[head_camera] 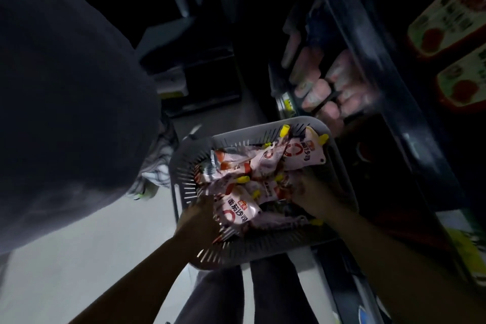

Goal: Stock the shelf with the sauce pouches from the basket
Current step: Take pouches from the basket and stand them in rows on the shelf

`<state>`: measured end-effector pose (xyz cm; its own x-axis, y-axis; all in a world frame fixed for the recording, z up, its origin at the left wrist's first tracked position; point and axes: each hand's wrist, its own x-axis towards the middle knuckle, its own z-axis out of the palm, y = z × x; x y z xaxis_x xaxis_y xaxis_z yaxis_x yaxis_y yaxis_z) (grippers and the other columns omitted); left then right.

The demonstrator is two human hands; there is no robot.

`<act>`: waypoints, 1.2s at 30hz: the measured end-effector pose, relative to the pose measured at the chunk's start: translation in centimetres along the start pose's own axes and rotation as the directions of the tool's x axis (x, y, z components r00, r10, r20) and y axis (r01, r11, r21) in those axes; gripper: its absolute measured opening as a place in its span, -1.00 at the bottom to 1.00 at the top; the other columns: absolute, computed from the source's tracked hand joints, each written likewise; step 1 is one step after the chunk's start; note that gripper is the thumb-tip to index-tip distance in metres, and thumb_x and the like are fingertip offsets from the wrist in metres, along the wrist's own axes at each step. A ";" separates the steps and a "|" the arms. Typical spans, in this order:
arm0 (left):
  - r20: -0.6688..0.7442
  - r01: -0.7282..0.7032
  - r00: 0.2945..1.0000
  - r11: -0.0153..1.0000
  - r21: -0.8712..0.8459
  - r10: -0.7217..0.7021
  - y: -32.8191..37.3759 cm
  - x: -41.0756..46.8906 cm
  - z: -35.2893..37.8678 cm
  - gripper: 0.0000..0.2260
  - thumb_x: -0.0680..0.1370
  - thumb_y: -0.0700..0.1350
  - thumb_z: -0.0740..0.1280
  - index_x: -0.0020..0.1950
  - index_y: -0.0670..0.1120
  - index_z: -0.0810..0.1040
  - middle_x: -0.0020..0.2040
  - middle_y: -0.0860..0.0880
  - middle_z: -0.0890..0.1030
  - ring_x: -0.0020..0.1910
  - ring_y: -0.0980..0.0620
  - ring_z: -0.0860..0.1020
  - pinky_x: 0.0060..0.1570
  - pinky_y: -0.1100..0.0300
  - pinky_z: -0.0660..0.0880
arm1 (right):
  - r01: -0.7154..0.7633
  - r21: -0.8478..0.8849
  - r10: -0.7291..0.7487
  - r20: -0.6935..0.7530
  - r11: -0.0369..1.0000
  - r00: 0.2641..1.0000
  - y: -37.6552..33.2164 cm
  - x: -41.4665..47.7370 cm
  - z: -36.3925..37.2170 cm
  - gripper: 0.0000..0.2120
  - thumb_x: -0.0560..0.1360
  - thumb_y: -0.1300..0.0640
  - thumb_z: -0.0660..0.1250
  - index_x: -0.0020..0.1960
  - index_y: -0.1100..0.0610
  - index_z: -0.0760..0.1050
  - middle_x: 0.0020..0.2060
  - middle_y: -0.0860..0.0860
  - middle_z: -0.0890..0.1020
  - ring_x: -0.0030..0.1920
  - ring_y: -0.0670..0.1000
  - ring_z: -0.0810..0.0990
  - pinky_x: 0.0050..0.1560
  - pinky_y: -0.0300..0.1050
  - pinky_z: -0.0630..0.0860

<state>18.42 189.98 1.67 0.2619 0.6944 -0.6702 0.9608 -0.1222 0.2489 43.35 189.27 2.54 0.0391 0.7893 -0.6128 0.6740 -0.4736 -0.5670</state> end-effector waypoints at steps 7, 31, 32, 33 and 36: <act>0.017 0.104 0.995 0.991 -0.084 -0.103 -0.4 5.6 3.2 -0.36 0.52 -0.10 0.28 0.51 -0.18 0.04 0.47 -0.18 0.22 0.43 -0.13 0.26 0.35 0.06 0.31 | -0.094 0.272 0.126 -0.105 0.958 0.986 0.5 5.8 3.6 -0.88 0.46 0.14 0.40 -0.01 0.06 0.54 -0.07 -0.08 0.62 0.02 -0.02 0.57 -0.08 -0.53 0.38; -0.144 -0.026 0.987 0.945 0.325 0.077 0.0 5.9 0.4 -0.76 0.52 0.07 0.26 0.07 -0.03 0.58 -0.07 -0.05 0.68 -0.09 -0.05 0.66 -0.28 0.21 0.42 | -0.406 0.827 0.543 0.151 0.389 0.826 3.6 6.3 2.9 -0.85 0.39 0.31 0.21 -0.18 0.21 0.56 -0.22 0.13 0.63 -0.16 0.14 0.58 -0.16 -0.03 0.53; -0.148 -0.072 0.980 0.924 0.374 0.136 0.8 5.8 -0.2 -0.78 0.42 0.06 0.39 -0.12 -0.07 0.63 -0.25 -0.06 0.68 -0.28 -0.04 0.67 -0.41 0.26 0.37 | -0.409 0.834 0.532 0.172 0.369 0.829 4.0 6.0 2.8 -0.83 0.39 0.33 0.18 -0.21 0.21 0.54 -0.26 0.11 0.61 -0.21 0.11 0.57 -0.24 -0.08 0.49; -0.156 -0.095 0.973 0.914 0.395 0.168 1.6 5.7 -0.5 -0.76 0.27 0.05 0.52 -0.33 -0.11 0.61 -0.45 -0.06 0.63 -0.49 -0.01 0.61 -0.52 0.33 0.28 | -0.412 0.838 0.528 0.183 0.357 0.829 4.3 5.8 2.8 -0.82 0.40 0.34 0.16 -0.20 0.20 0.53 -0.27 0.09 0.60 -0.23 0.09 0.56 -0.28 -0.11 0.47; -0.104 -0.187 0.963 0.893 0.410 0.249 4.4 5.7 0.2 -0.77 0.40 0.05 0.41 -0.27 -0.11 0.60 -0.32 -0.07 0.66 -0.35 -0.03 0.64 -0.41 0.29 0.19 | -0.399 0.848 0.497 0.192 0.350 0.846 4.8 5.0 3.7 -0.79 0.46 0.29 0.22 0.05 0.20 0.54 -0.10 0.13 0.64 -0.09 0.12 0.60 -0.21 -0.08 0.52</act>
<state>24.16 193.27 -1.26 0.4823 0.7121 -0.5101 0.8461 -0.5295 0.0608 44.07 189.55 -5.26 0.2262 0.3572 -0.9062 -0.4047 -0.8118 -0.4210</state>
